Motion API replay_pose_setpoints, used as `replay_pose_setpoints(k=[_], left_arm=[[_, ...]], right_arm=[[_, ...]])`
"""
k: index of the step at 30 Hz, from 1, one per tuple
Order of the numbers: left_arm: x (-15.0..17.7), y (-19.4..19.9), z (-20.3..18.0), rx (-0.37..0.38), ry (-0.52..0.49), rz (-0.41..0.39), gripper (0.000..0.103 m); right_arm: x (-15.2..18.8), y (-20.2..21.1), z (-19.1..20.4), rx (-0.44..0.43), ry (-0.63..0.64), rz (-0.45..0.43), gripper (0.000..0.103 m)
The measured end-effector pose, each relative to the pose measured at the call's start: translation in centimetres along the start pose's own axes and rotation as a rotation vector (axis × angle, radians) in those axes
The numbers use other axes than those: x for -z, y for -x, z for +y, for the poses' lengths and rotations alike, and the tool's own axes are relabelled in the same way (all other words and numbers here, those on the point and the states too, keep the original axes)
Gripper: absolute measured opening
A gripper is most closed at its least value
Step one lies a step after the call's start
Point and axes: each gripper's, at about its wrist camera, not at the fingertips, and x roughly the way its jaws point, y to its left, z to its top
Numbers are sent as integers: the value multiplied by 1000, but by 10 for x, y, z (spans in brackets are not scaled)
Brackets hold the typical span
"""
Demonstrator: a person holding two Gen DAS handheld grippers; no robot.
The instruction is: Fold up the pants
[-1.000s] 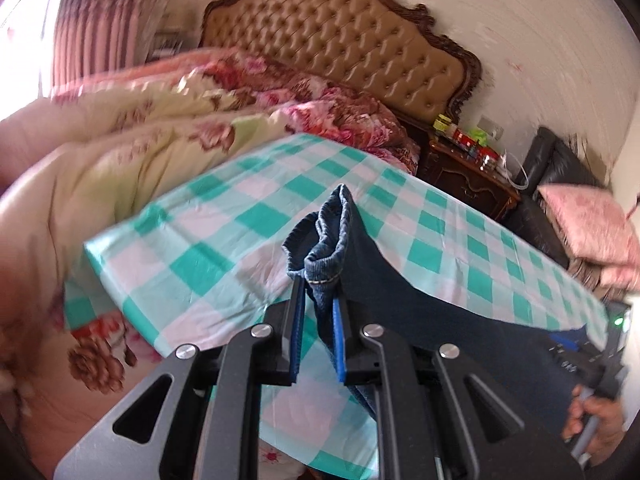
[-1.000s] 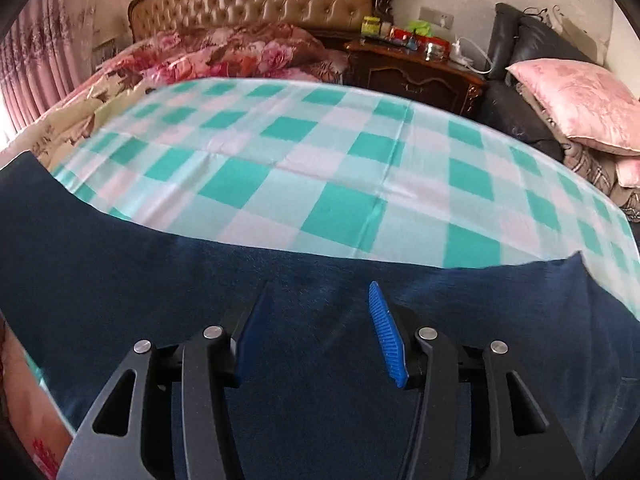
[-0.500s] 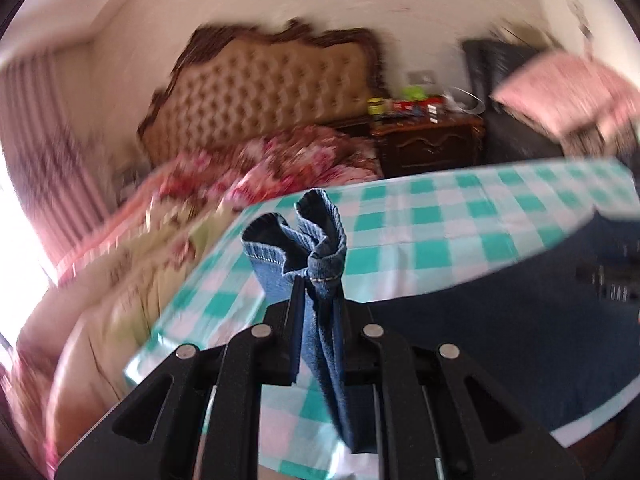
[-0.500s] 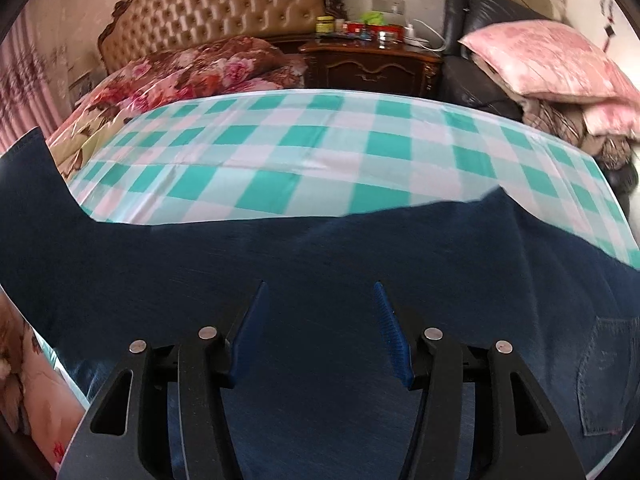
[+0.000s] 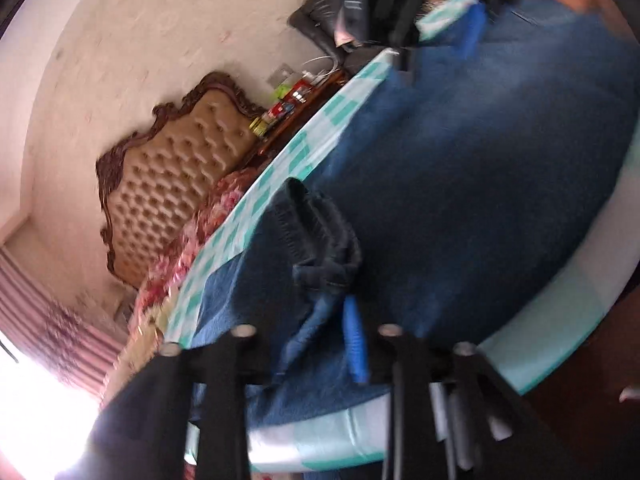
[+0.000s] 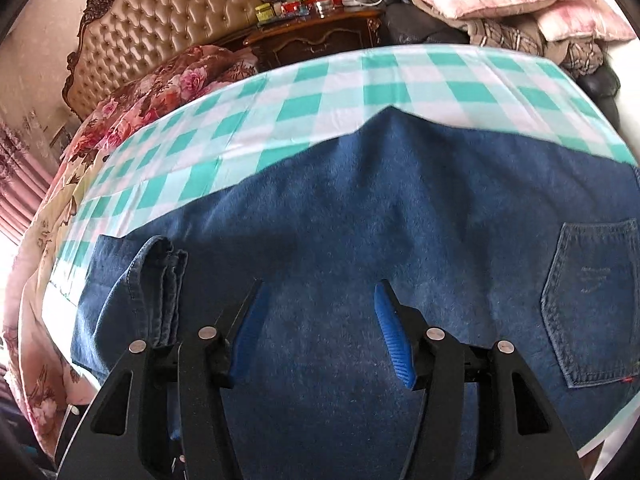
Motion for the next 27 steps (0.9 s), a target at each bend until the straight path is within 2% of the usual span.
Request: replay_pose_setpoints(k=[2,4,5,10,11,12,13,14,16,18,20,22,23,24,25,27], left_arm=[[3,-2,10,-8,25,0,48],[5,-4,15,-13,17,-6,52],[6,-5,18,4,20,-7,54],[1,-14,31,269,68,-17,59],[0,-16,35,314,97,-14,54],[1,-18,38,361,127,-6,30],[1,-21,39,395,167,8,30],[0,-19,37,383,170,0,28],[2,-10,25,300,89,-42,25],[4,-6,18,250,58,-61,22],[8,-5,22,250,89,-70,21],[6,-9,27,280,112,-76,21],[7,-10,29,295,110,-79,28],[9,-9,30,308,98,-80,43],[11,-8,29,302,76,-86,47],[14,-3,27,276,31,-97,48]], right_arm=[[2,-3,4,-12,4,12,55],[4,-6,14,-33,20,27,55],[6,-7,19,-48,28,37,55],[12,-10,35,-155,38,108,61],[12,-10,37,-170,36,119,61],[13,-11,38,-191,28,136,62],[13,-12,39,-213,17,151,62],[13,-13,39,-229,7,164,63],[14,-16,38,-267,-28,201,63],[15,-21,37,-308,-68,236,63],[14,-26,35,-342,-104,267,63],[14,-27,37,-350,-120,277,64],[13,-28,38,-348,-119,278,64],[12,-28,40,-343,-115,278,64],[12,-28,41,-341,-113,278,65],[12,-28,41,-338,-112,278,65]])
